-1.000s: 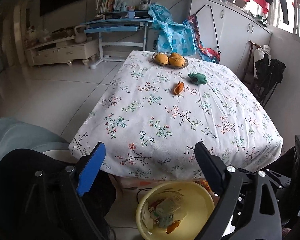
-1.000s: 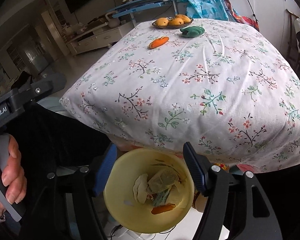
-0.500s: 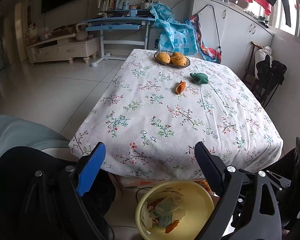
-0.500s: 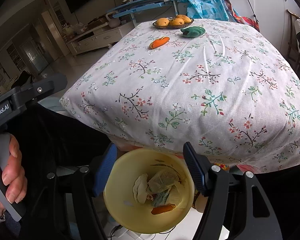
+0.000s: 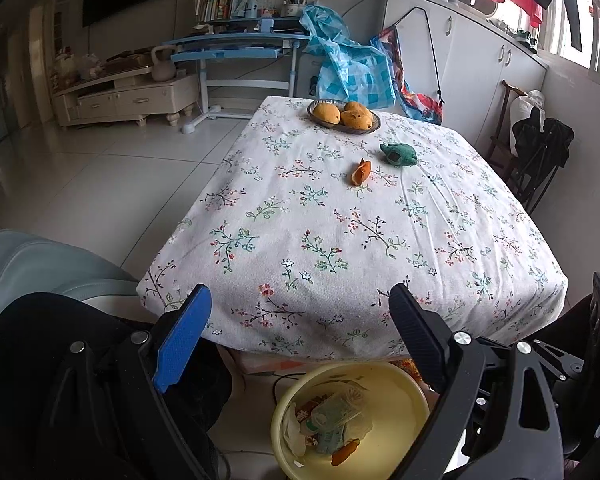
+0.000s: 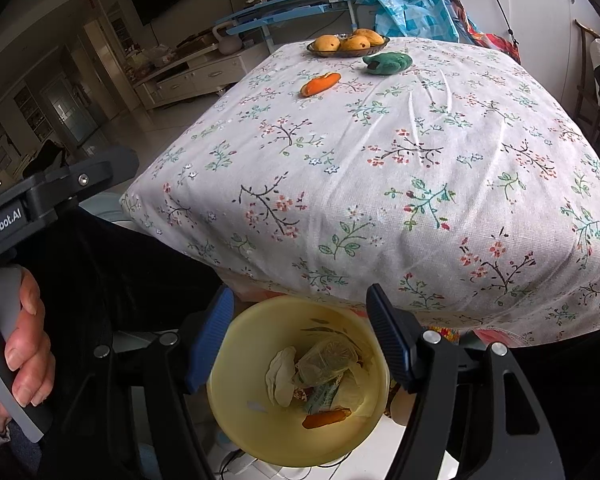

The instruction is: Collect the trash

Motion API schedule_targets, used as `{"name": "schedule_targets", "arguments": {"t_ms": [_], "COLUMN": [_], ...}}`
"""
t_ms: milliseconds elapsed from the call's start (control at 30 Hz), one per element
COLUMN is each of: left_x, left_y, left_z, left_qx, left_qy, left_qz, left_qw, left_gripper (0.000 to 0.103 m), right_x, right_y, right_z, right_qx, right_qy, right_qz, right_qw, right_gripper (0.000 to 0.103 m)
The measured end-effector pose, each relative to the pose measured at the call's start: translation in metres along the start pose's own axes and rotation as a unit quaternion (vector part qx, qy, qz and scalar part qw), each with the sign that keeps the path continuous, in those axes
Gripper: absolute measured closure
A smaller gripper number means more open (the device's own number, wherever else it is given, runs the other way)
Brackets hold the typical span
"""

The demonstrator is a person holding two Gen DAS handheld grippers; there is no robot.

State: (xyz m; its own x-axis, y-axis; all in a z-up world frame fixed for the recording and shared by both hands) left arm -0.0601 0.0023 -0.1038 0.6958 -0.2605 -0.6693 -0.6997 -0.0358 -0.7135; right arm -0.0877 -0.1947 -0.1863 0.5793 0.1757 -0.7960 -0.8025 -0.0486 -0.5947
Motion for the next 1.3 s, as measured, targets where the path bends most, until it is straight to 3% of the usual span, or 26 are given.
{"name": "schedule_targets", "arguments": {"t_ms": [1300], "left_x": [0.002], "left_y": [0.002], "left_z": [0.001], "left_qx": [0.001], "left_qy": [-0.002], "left_qz": [0.001], "left_qw": [1.0000], "left_gripper": [0.016], "right_x": [-0.010], "right_y": [-0.003], "right_z": [0.003], "right_qx": [-0.006], "right_qy": [0.002], "right_qz": [-0.026], "right_qw": [1.000], "right_gripper": [0.037]}}
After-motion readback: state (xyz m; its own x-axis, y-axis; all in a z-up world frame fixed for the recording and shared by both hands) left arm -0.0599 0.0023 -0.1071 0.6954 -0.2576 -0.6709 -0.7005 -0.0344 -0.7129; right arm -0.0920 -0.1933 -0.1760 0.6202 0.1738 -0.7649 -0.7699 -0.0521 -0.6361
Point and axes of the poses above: each gripper's, at about its wrist camera, not at the fingertips, and x roughly the way its jaws point, z to its left, y to its underside, the point moved 4 cm from there along x, roughly the way its jaws point, and after that the axes turned 10 degrees about y, right-handed, at the moved point
